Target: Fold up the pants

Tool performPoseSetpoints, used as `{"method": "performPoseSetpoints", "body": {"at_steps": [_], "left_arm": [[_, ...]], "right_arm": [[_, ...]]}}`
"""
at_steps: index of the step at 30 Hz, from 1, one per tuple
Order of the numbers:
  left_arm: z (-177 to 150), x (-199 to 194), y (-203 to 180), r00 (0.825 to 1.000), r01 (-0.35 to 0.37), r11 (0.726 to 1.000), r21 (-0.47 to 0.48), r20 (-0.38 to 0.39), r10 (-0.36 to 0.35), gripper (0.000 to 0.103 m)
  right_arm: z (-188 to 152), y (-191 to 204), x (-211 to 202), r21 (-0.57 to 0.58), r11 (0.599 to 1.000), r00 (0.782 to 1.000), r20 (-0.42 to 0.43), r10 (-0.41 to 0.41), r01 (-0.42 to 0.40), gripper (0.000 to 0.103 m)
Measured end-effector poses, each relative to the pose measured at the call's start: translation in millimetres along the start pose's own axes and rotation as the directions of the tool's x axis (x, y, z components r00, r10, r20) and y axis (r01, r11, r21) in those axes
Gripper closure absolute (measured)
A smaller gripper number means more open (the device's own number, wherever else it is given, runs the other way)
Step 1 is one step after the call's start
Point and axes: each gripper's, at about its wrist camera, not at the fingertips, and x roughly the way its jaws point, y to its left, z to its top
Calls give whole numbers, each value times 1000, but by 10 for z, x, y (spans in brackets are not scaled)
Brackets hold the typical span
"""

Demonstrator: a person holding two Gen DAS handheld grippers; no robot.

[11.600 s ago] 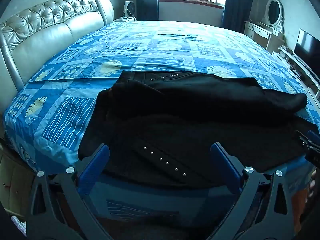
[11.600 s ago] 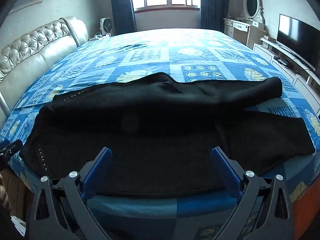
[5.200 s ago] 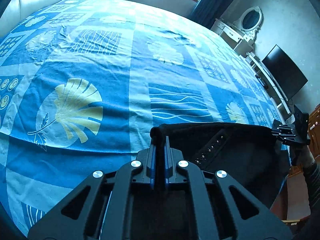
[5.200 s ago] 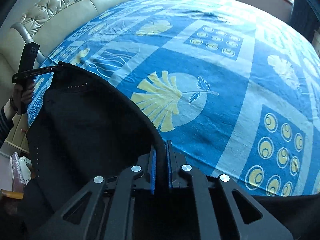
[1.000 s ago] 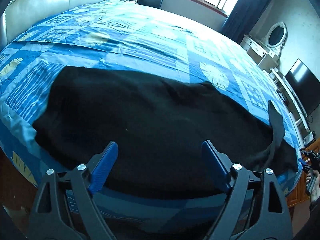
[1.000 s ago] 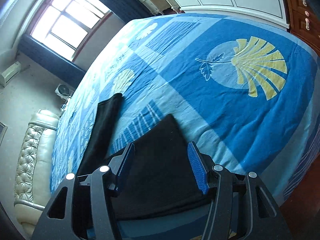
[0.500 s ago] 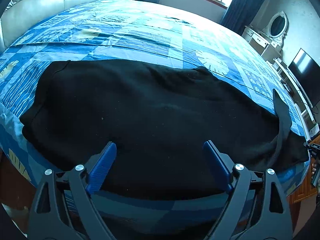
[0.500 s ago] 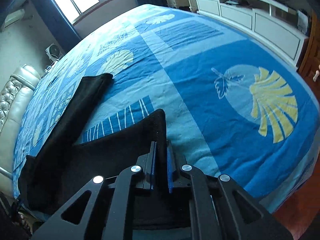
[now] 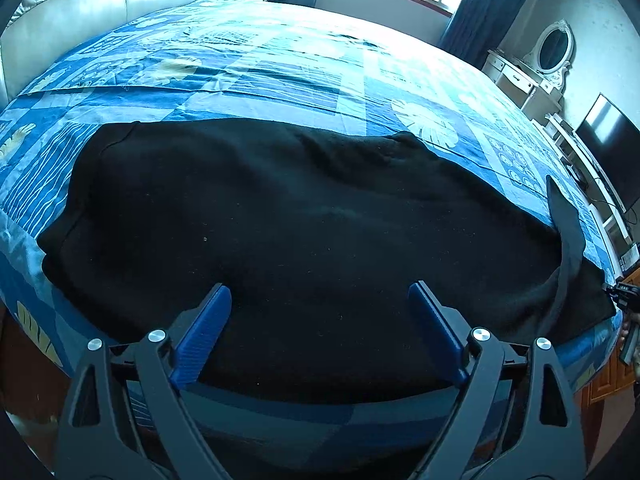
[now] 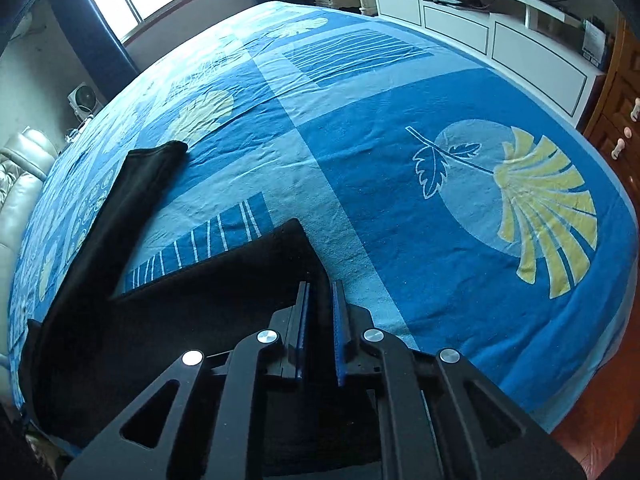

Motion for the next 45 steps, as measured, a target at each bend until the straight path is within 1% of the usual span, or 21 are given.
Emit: {"method": "performPoseSetpoints", "body": {"at_steps": [2,5,8,10,11,12,14,17,18,20,22,25,27,31,32,35,37,38,39,40,45], "left_arm": [[-7,-7,9,1000,7,1000,-1,2,-7,13],[-7,-11,25,1000,22,1000,-4,4,-22,12],[-1,-1,33,999,39,999,-10,1,-39,10],[1,7,31,999,45,999,-13,0,-45,8],[2,11,29,999,45,999,-14,0,-45,8],[-1,14,24,999,43,999,-14,-1,-43,8],[2,24,10,999,38,999,-10,-4,-38,8],[15,48,-16,1000,22,1000,-3,-16,-22,7],[20,58,-28,1000,16,1000,0,-22,-16,6],[38,81,-61,999,-3,1000,6,-40,3,5],[44,93,-88,998,-18,1000,10,-54,19,4],[59,126,-123,996,-39,999,20,-74,41,3],[58,140,-134,995,-52,998,24,-81,54,3],[37,162,-159,993,-74,996,51,-87,78,2],[31,168,-163,993,-78,995,59,-87,83,2],[16,184,-185,991,-93,992,85,-86,100,2],[15,193,-198,990,-104,990,94,-86,112,2],[16,193,-199,990,-107,990,95,-87,115,2],[19,195,-196,989,-108,990,92,-87,116,2],[22,194,-193,990,-107,990,89,-87,115,2],[44,168,-168,991,-91,993,69,-90,97,2]], "right_arm": [[15,-4,-96,5,999,999,3,-32,32,75],[83,185,-291,16,996,994,60,-93,92,74],[178,621,-371,-1,1000,995,96,-25,25,74],[251,1032,-329,-42,999,995,98,19,-15,66],[299,1286,-262,-64,997,995,88,42,-37,55],[337,1508,-191,-87,995,995,83,64,-57,52],[428,1966,13,-137,988,995,58,82,-73,52],[573,2550,388,-163,986,998,27,51,-46,52],[611,2657,487,-158,987,999,21,34,-30,52],[686,2868,704,-150,988,999,11,-38,39,52],[742,2960,868,-140,985,995,3,-99,99,51],[801,2975,1036,-101,980,985,0,-174,174,42],[816,2960,1128,-73,977,979,-17,-202,200,36],[817,2916,1235,-50,973,974,-34,-225,224,36],[820,2905,1235,-44,973,974,-31,-226,225,37],[830,2879,1209,-46,968,968,-22,-249,248,52],[834,2867,1179,-49,970,971,-20,-238,237,62],[836,2860,1146,-46,975,976,-18,-217,216,73],[836,2855,1121,-41,980,980,-18,-197,196,88],[830,2848,1076,-34,985,985,-16,-169,168,92],[793,2810,713,-44,994,993,72,-95,99,93]]}}
